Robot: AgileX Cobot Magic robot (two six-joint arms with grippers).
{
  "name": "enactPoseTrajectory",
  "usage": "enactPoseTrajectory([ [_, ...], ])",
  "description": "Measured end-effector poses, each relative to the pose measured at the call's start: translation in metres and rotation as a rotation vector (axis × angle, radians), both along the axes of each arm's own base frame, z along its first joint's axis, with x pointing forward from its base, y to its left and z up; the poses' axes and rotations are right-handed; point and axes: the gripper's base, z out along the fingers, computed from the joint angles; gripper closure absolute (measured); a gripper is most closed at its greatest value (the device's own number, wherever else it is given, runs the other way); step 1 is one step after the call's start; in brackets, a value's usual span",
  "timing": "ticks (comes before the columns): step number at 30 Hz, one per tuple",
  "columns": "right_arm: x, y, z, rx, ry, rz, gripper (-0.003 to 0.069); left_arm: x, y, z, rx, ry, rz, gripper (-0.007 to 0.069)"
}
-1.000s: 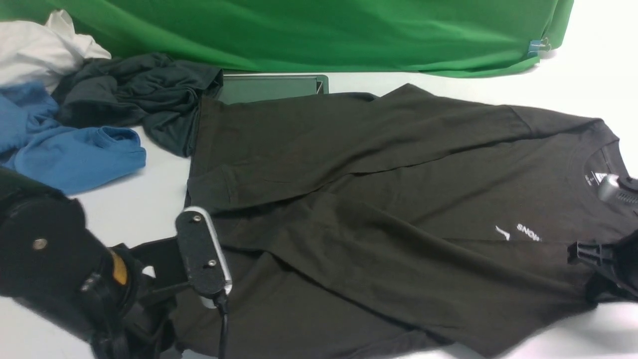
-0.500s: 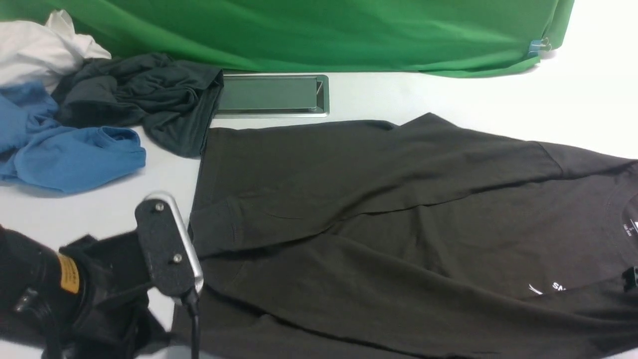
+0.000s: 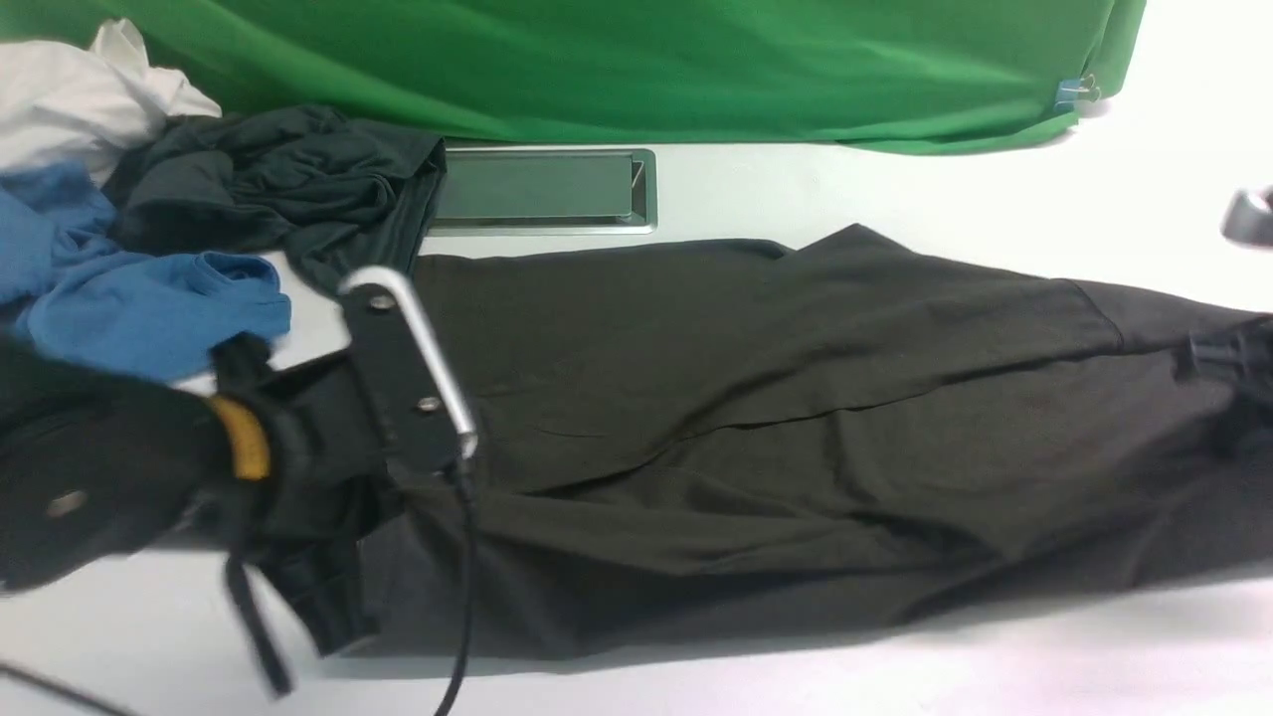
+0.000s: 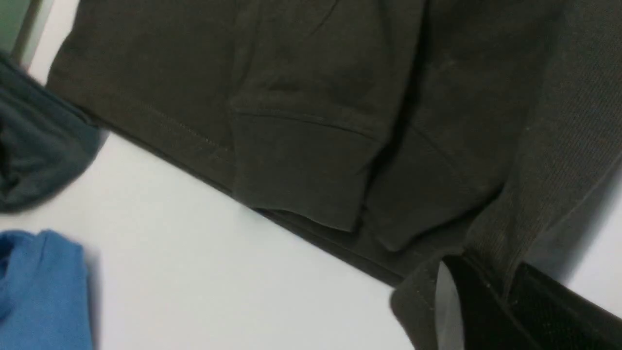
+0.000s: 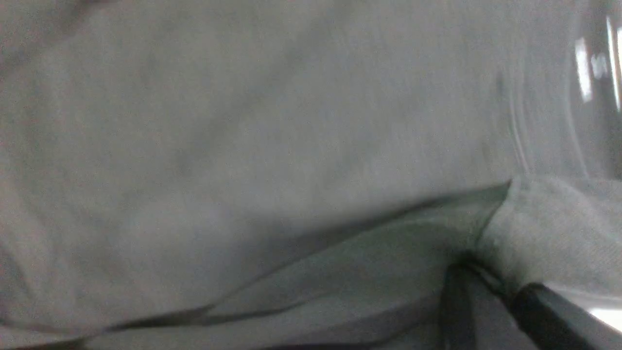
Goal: Fold a long-sleeved shirt on a white desktop.
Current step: 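Fold the black garment in half by bringing its near edge over to the far edge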
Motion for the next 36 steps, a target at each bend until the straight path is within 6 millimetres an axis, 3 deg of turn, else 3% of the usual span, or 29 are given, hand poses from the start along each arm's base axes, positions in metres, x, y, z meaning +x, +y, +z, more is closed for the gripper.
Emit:
enactPoseTrajectory([
  [3, 0.028, -0.002, 0.002, -0.002, -0.018, 0.020, 0.0610, 0.031, 0.000, -0.004, 0.025, 0.011, 0.041, 0.0595],
  [10, 0.062, -0.006, -0.001, -0.003, -0.021, 0.041, 0.0610, 0.090, 0.020, 0.011, -0.022, -0.005, 0.151, 0.0595],
  [20, 0.100, -0.021, 0.007, 0.058, -0.095, 0.024, 0.0610, 0.136, 0.030, 0.019, -0.052, -0.045, 0.149, 0.0595],
  [27, 0.131, -0.024, -0.008, 0.084, -0.110, 0.030, 0.0610, 0.177, 0.028, 0.005, -0.010, -0.025, 0.144, 0.0595],
  [36, 0.154, -0.025, 0.001, 0.095, -0.177, 0.022, 0.0610, 0.221, 0.046, -0.021, -0.051, 0.019, 0.228, 0.0595],
])
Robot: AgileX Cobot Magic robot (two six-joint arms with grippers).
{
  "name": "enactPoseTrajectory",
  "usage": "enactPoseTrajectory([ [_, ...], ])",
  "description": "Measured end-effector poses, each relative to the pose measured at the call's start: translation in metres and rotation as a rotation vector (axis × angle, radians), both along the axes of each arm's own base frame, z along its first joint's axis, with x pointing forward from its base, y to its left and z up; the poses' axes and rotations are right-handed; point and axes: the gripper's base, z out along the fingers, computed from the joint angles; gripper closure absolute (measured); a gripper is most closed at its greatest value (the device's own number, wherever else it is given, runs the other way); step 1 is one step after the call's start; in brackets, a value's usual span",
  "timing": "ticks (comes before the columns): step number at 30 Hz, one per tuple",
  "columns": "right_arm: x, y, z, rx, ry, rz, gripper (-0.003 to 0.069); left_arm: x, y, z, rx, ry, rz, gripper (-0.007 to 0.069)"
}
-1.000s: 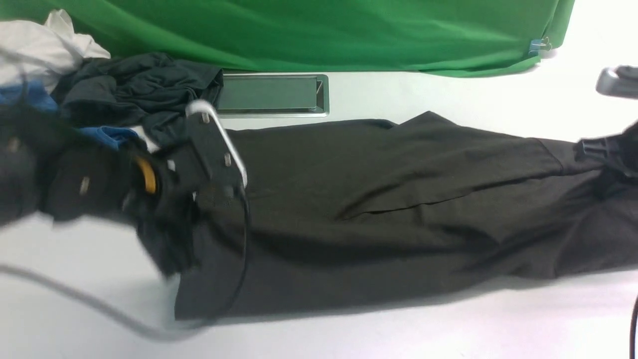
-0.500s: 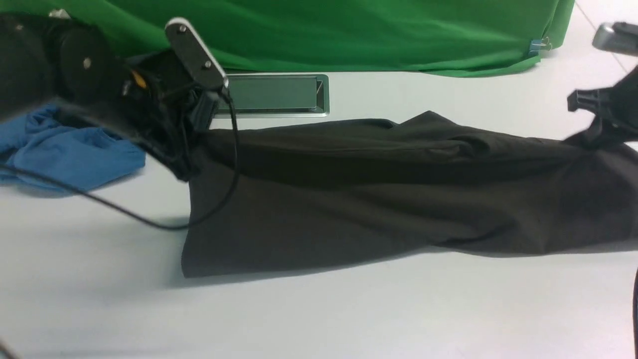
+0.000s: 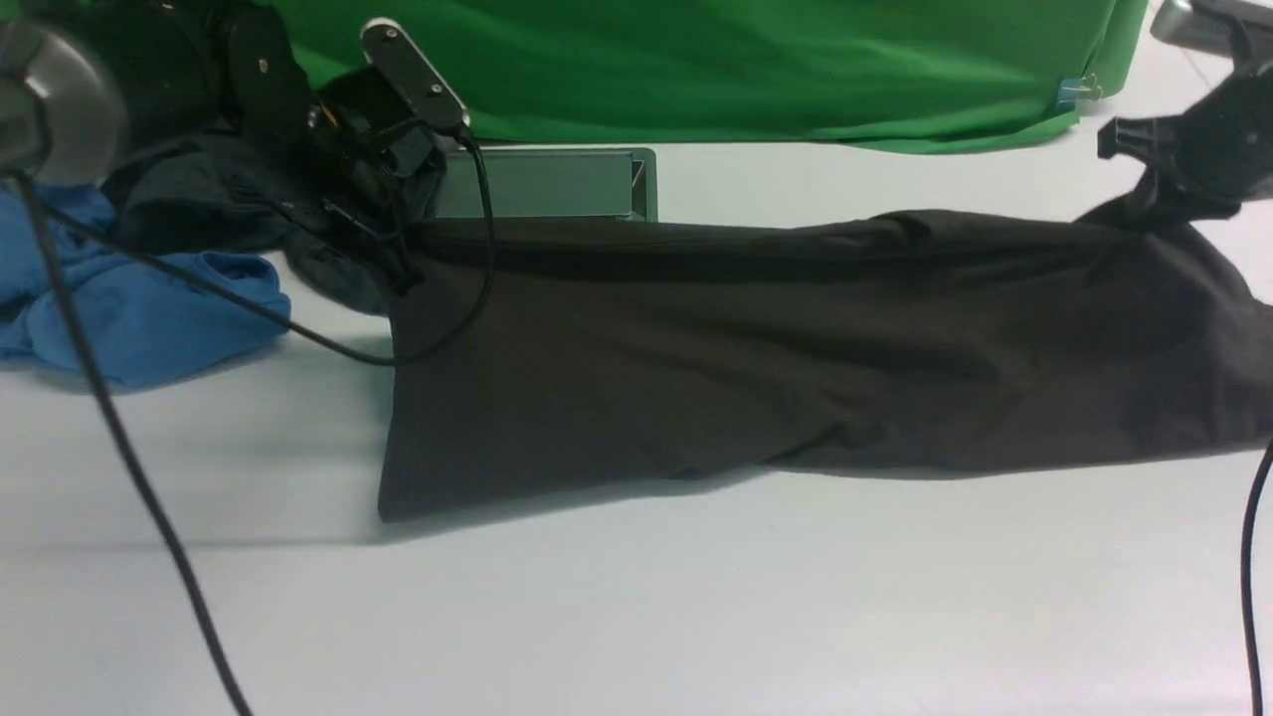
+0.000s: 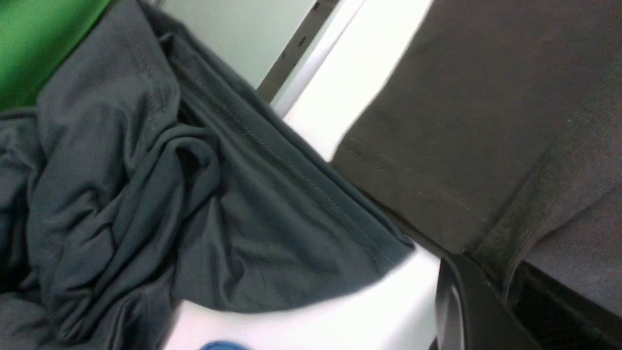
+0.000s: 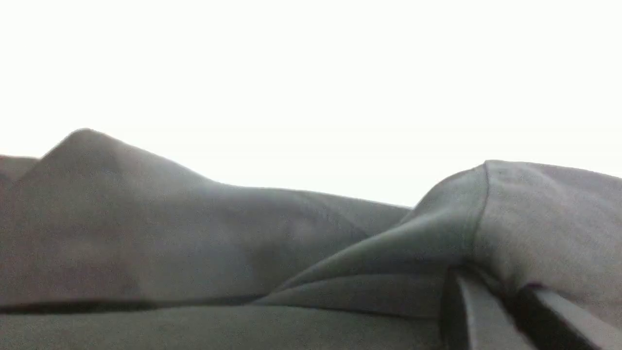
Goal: Fold a long-sleeved shirt on a white desktop.
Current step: 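Fold the black garment in half by bringing its near edge over to the far edge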
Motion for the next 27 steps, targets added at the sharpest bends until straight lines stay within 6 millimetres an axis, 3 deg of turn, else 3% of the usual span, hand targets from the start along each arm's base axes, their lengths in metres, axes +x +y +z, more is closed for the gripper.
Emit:
enactPoseTrajectory([
  [4, 0.017, -0.002, -0.026, 0.005, 0.026, -0.001, 0.0610, 0.013, 0.000, -0.018, 0.009, 0.015, 0.000, 0.0595],
  [8, 0.024, -0.004, -0.036, 0.008, 0.020, -0.010, 0.0593, 0.018, 0.000, -0.030, 0.009, 0.010, 0.000, 0.0595],
  [10, 0.028, -0.005, -0.036, -0.009, -0.012, -0.015, 0.0509, 0.022, 0.001, -0.033, 0.011, -0.019, 0.002, 0.0595],
  [11, 0.030, -0.007, -0.034, -0.023, -0.036, -0.018, 0.0421, 0.024, 0.002, -0.034, 0.015, -0.039, 0.001, 0.0594],
  [15, 0.034, -0.010, -0.021, -0.043, -0.059, 0.007, 0.0208, 0.031, 0.002, -0.031, 0.011, -0.111, 0.013, 0.0568],
  [17, 0.030, -0.007, -0.011, -0.043, -0.039, 0.032, 0.0186, 0.033, 0.003, -0.030, 0.025, -0.145, 0.007, 0.0540],
  [20, 0.021, 0.006, 0.007, -0.050, -0.016, 0.103, 0.0271, 0.036, 0.005, -0.028, 0.058, -0.185, -0.012, 0.0497],
  [22, 0.012, 0.031, 0.020, -0.060, -0.016, 0.227, 0.0419, 0.038, 0.005, -0.026, 0.058, -0.218, 0.000, 0.0456],
  [24, 0.008, 0.049, 0.022, -0.059, -0.019, 0.295, 0.0497, 0.039, 0.006, -0.024, 0.046, -0.230, 0.020, 0.0434],
  [27, 0.004, 0.095, 0.006, -0.048, -0.016, 0.426, 0.0610, 0.040, 0.007, -0.024, 0.037, -0.231, 0.040, 0.0407],
])
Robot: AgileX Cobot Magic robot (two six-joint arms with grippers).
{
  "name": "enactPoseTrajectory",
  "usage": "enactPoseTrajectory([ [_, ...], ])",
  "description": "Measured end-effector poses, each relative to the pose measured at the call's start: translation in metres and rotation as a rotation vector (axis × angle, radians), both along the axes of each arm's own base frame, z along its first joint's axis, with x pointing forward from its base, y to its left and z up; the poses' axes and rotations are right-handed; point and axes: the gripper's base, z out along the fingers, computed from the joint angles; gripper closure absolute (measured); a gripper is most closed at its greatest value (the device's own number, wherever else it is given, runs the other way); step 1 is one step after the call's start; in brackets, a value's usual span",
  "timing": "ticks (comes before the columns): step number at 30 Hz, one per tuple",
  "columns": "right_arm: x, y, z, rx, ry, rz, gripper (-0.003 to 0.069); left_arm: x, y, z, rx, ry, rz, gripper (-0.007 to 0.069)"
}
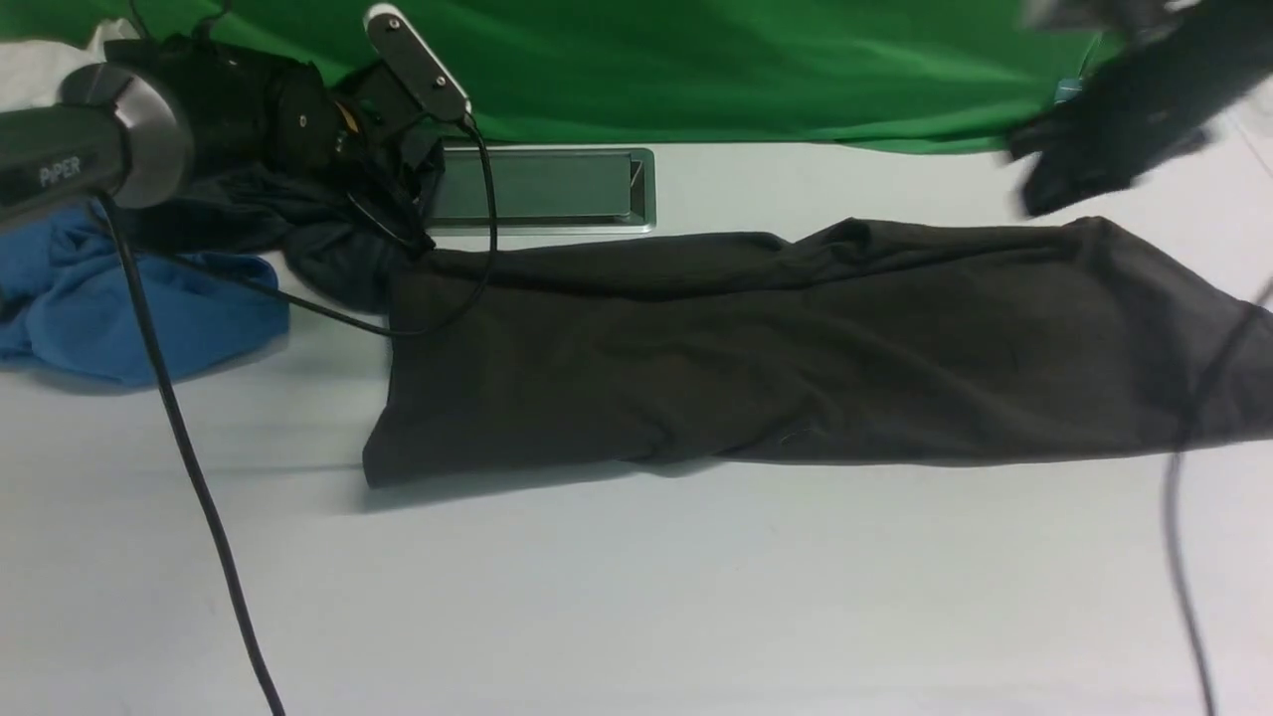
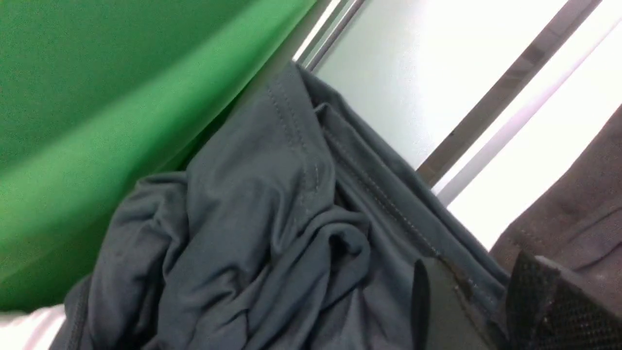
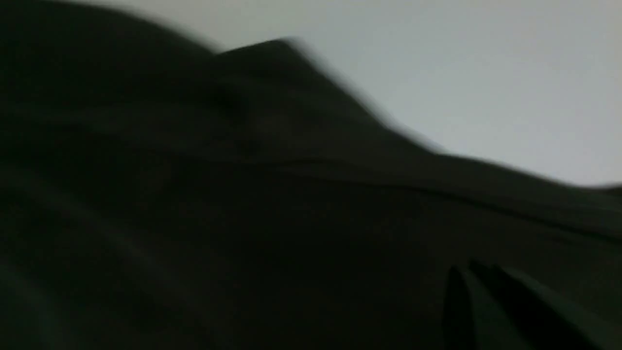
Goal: Fold a long-sleeved shirt on a white desktop.
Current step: 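Fold the black garment in half by bringing its near edge over to the far edge, then pull the folded dark garment lengthwise by its ends to straighten it flat on the table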
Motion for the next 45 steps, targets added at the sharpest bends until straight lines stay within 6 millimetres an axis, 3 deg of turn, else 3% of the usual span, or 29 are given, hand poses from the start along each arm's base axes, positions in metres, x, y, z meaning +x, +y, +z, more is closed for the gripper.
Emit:
enactPoseTrajectory([
  [1, 0.000, 0.020, -0.010, 0.000, -0.004, 0.045, 0.0627, -0.001, 0.000, 0.000, -0.006, 0.007, 0.009, 0.0405],
  [4, 0.003, 0.041, -0.025, -0.002, -0.017, 0.085, 0.0630, -0.003, 0.001, 0.003, -0.036, 0.026, 0.045, 0.0418],
  [6, 0.009, 0.059, -0.044, -0.005, -0.043, 0.102, 0.0630, -0.010, 0.000, 0.015, -0.121, 0.051, 0.114, 0.0501],
  [9, 0.019, 0.062, -0.065, -0.007, -0.064, 0.086, 0.0631, -0.021, -0.006, 0.039, -0.249, 0.070, 0.152, 0.0594],
  [10, 0.020, 0.062, -0.065, -0.007, -0.070, 0.084, 0.0631, -0.023, -0.006, 0.040, -0.253, 0.076, 0.149, 0.0596],
  [12, 0.034, 0.059, -0.084, -0.007, -0.103, 0.052, 0.0631, -0.035, -0.017, 0.060, -0.351, 0.111, 0.110, 0.0605],
  [17, 0.054, 0.057, -0.083, 0.020, -0.245, -0.017, 0.0631, -0.046, -0.043, 0.061, -0.399, 0.204, 0.039, 0.0606],
  [19, 0.068, 0.053, -0.075, 0.024, -0.420, -0.074, 0.0631, -0.053, -0.068, 0.056, -0.390, 0.256, -0.022, 0.0606],
  [24, 0.079, 0.041, -0.062, 0.019, -0.549, -0.119, 0.0620, -0.064, -0.108, 0.050, -0.365, 0.288, -0.119, 0.0606],
  [27, 0.075, 0.026, -0.050, -0.012, -0.502, -0.095, 0.0610, -0.067, -0.121, 0.051, -0.362, 0.272, -0.147, 0.0606],
  [32, 0.053, -0.018, -0.017, -0.103, -0.343, -0.047, 0.0602, -0.067, -0.121, 0.047, -0.347, 0.285, -0.149, 0.0606],
  [33, 0.039, -0.044, -0.003, -0.135, -0.269, -0.063, 0.0599, -0.069, -0.119, 0.045, -0.321, 0.313, -0.153, 0.0606],
  [35, 0.025, -0.067, 0.005, -0.153, -0.209, -0.089, 0.0594, -0.071, -0.118, 0.044, -0.311, 0.340, -0.151, 0.0606],
  [37, 0.003, -0.108, 0.005, -0.164, -0.094, -0.159, 0.0564, -0.075, -0.117, 0.042, -0.310, 0.388, -0.136, 0.0606],
  [38, -0.007, -0.128, 0.004, -0.165, -0.060, -0.203, 0.0536, -0.076, -0.117, 0.042, -0.310, 0.400, -0.132, 0.0606],
  [40, -0.016, -0.149, 0.001, -0.163, -0.026, -0.256, 0.0463, -0.077, -0.117, 0.042, -0.314, 0.418, -0.122, 0.0606],
  [43, -0.028, -0.186, -0.009, -0.154, 0.016, -0.352, 0.0237, -0.077, -0.117, 0.042, -0.316, 0.421, -0.119, 0.0606],
  [45, -0.030, -0.196, -0.015, -0.150, 0.031, -0.375, 0.0094, -0.077, -0.117, 0.042, -0.323, 0.421, -0.118, 0.0606],
])
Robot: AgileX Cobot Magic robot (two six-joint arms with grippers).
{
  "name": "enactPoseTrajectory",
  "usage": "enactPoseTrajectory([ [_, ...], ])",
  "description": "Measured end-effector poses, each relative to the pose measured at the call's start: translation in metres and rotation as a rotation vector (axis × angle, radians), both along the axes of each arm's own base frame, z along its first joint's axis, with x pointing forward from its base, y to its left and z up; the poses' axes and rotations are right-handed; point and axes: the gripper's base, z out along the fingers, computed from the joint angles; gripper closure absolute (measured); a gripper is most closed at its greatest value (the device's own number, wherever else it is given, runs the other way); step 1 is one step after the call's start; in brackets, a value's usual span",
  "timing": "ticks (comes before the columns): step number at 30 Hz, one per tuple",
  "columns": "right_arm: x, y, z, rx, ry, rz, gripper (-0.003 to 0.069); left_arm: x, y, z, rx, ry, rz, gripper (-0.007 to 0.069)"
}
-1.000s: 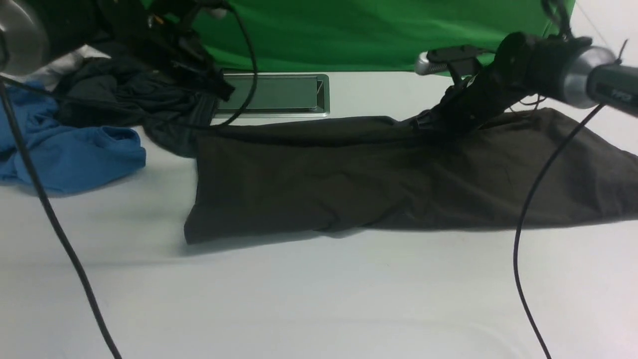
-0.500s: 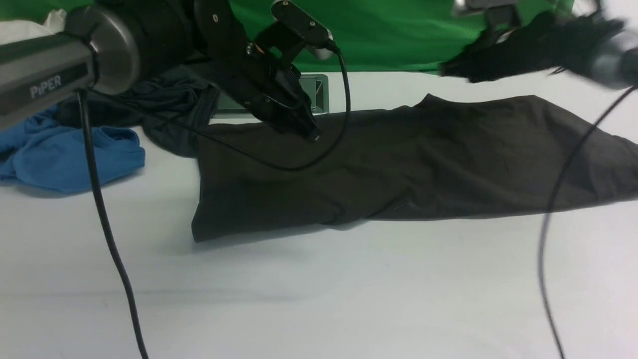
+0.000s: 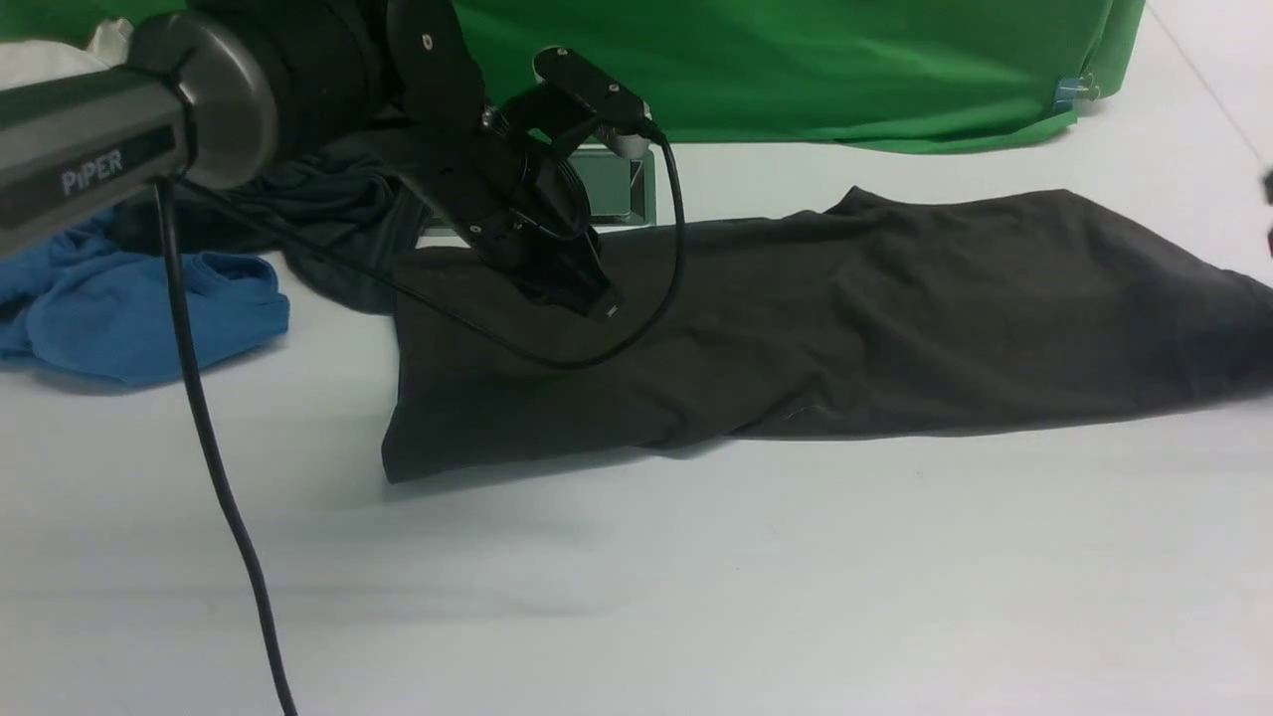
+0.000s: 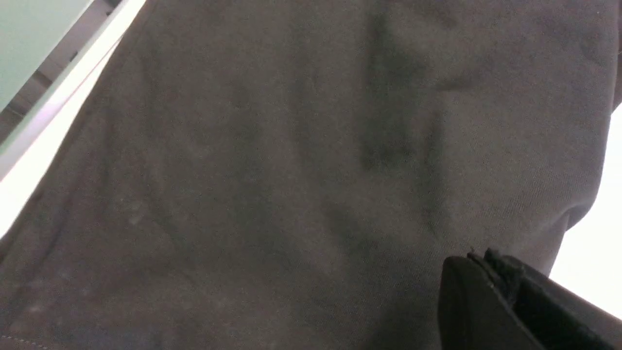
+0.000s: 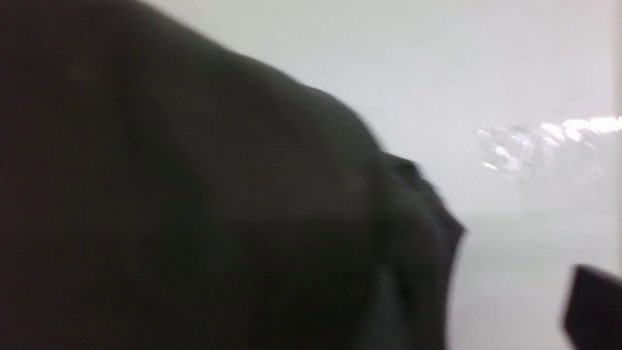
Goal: Fold a long-sleeved shirt on a white desktop.
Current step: 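Pull the folded dark garment lengthwise by its ends to straighten it flat on the table, then fold the right end of the dark garment over onto its left end with the right gripper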
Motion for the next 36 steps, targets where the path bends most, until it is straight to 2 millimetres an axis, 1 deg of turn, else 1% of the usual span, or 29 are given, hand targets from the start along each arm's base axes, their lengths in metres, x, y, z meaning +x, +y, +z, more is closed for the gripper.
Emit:
enactPoseTrajectory([
  [2, 0.002, -0.005, -0.013, 0.011, 0.016, -0.013, 0.0013, 0.000, -0.001, 0.000, -0.010, 0.003, 0.003, 0.0606],
  [4, 0.006, -0.006, -0.026, 0.039, 0.023, -0.024, -0.0013, 0.000, -0.001, 0.000, -0.010, 0.003, 0.003, 0.0606],
  [9, 0.013, -0.003, -0.057, 0.078, 0.058, -0.031, -0.0031, -0.001, -0.001, 0.000, -0.009, 0.012, 0.000, 0.0606],
  [12, 0.016, -0.001, -0.068, 0.079, 0.068, -0.024, -0.0033, -0.001, -0.001, 0.000, -0.009, 0.012, 0.000, 0.0606],
  [15, 0.018, 0.003, -0.071, 0.077, 0.071, -0.011, -0.0024, -0.001, -0.001, 0.000, -0.010, 0.014, 0.000, 0.0606],
  [17, 0.019, 0.007, -0.071, 0.077, 0.076, 0.004, 0.0022, -0.001, -0.001, 0.000, -0.011, 0.013, 0.001, 0.0606],
  [18, 0.020, 0.010, -0.071, 0.075, 0.078, 0.018, 0.0064, -0.001, -0.001, 0.000, -0.011, 0.013, 0.001, 0.0606],
  [20, 0.022, 0.018, -0.071, 0.074, 0.088, 0.053, 0.0183, -0.001, -0.001, 0.001, -0.012, 0.012, 0.000, 0.0606],
  [21, 0.022, 0.018, -0.071, 0.076, 0.089, 0.053, 0.0198, -0.002, -0.001, 0.002, -0.011, 0.011, 0.000, 0.0606],
  [22, 0.023, 0.026, -0.071, 0.082, 0.100, 0.080, 0.0344, -0.002, 0.000, 0.004, -0.006, 0.003, -0.003, 0.0606],
  [23, 0.023, 0.029, -0.071, 0.088, 0.104, 0.090, 0.0432, -0.004, 0.002, 0.008, 0.009, -0.011, -0.009, 0.0606],
  [25, 0.023, 0.030, -0.071, 0.093, 0.109, 0.095, 0.0527, -0.005, 0.004, 0.013, 0.027, -0.028, -0.016, 0.0606],
  [26, 0.022, 0.029, -0.070, 0.098, 0.116, 0.094, 0.0552, -0.007, 0.007, 0.021, 0.054, -0.058, -0.024, 0.0606],
  [27, 0.021, 0.029, -0.070, 0.099, 0.117, 0.093, 0.0551, -0.008, 0.008, 0.023, 0.060, -0.066, -0.026, 0.0606],
  [28, 0.018, 0.025, -0.066, 0.102, 0.128, 0.086, 0.0551, -0.010, 0.012, 0.031, 0.077, -0.091, -0.030, 0.0606],
  [29, 0.016, 0.023, -0.066, 0.101, 0.137, 0.085, 0.0551, -0.010, 0.012, 0.032, 0.079, -0.095, -0.032, 0.0606],
  [31, 0.002, 0.003, -0.055, 0.085, 0.170, 0.039, 0.0551, -0.014, 0.015, 0.044, 0.088, -0.127, -0.035, 0.0606],
  [36, -0.019, -0.033, -0.024, 0.034, 0.135, -0.043, 0.0551, -0.018, 0.017, 0.050, 0.091, -0.135, -0.041, 0.0606],
])
